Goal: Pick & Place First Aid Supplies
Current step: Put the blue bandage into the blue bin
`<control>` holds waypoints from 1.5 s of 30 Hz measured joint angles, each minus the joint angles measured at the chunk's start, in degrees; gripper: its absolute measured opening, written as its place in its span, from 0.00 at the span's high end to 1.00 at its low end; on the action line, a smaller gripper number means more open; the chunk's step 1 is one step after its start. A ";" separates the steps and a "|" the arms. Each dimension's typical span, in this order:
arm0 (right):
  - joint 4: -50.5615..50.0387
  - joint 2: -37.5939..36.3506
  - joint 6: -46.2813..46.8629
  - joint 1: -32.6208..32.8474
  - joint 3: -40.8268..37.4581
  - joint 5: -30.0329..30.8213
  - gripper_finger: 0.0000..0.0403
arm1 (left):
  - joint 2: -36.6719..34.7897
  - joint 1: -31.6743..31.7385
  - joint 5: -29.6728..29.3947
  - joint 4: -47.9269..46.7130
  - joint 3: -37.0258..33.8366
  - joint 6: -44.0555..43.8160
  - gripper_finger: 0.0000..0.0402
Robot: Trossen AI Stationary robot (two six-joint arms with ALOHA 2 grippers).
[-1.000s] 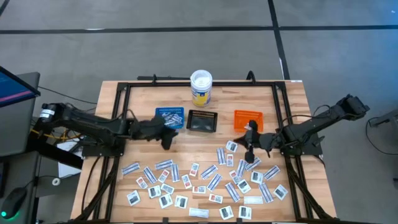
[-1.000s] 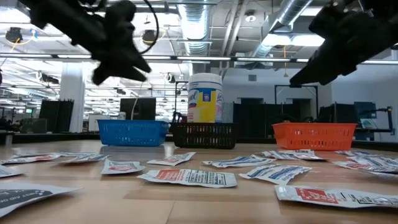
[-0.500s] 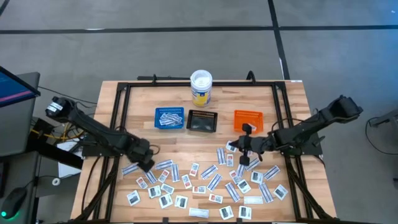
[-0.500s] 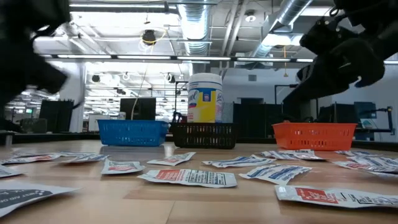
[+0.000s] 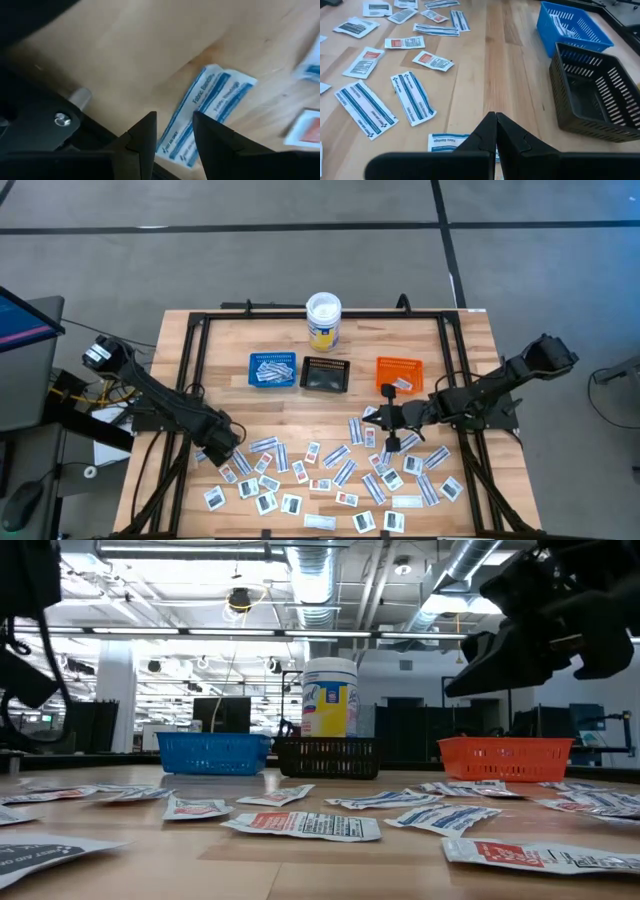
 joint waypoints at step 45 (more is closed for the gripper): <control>1.31 -0.02 0.48 -3.82 0.00 0.17 1.00 | 2.62 29.92 -54.32 20.32 14.60 48.51 0.95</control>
